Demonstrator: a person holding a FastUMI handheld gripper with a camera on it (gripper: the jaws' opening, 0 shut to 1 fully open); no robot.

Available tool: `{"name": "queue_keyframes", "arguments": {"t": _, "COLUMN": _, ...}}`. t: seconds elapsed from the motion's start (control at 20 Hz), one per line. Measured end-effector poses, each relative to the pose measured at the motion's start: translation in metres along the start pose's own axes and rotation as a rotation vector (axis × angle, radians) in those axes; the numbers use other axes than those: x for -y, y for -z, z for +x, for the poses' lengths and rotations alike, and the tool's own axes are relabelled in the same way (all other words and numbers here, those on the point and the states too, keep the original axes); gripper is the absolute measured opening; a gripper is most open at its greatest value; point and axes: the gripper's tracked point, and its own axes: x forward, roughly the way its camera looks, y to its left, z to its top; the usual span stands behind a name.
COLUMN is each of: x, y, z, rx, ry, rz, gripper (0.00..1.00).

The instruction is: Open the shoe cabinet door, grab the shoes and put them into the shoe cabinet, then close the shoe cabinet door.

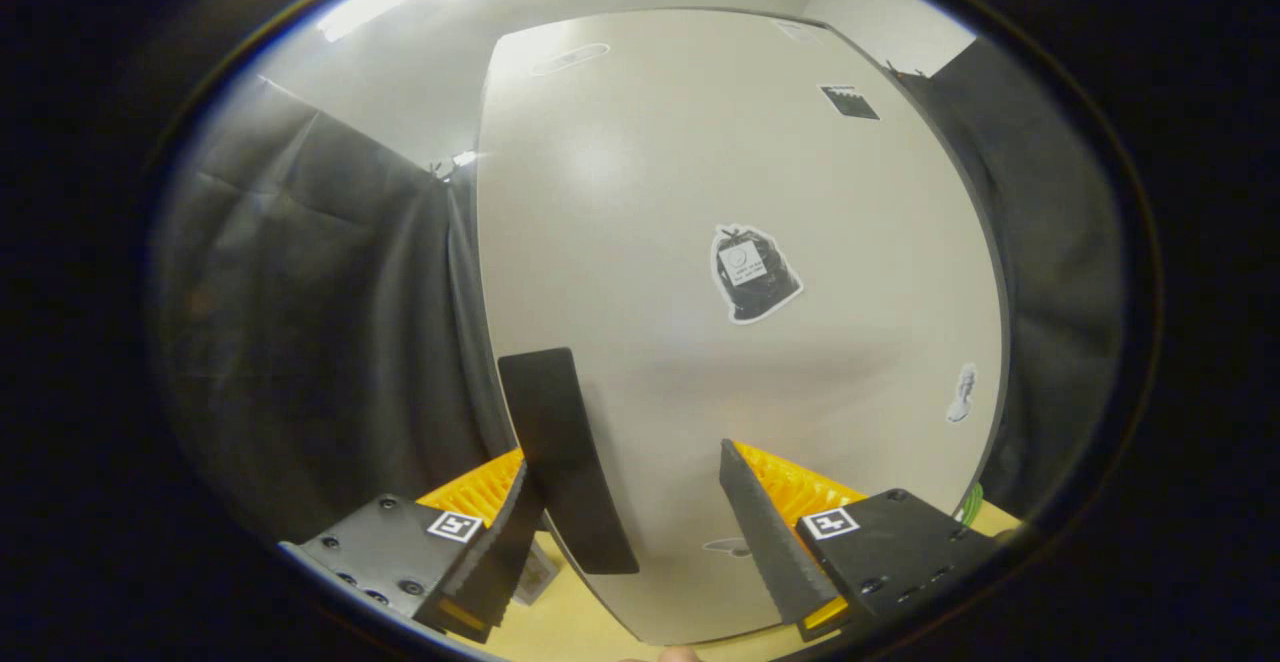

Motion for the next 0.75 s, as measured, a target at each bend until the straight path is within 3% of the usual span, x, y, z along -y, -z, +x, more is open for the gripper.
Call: {"name": "queue_keyframes", "arguments": {"t": 0.75, "x": -0.0012, "y": 0.0030, "z": 0.0087, "rx": -0.028, "ry": -0.014, "rz": 0.011, "gripper": 1.00}}
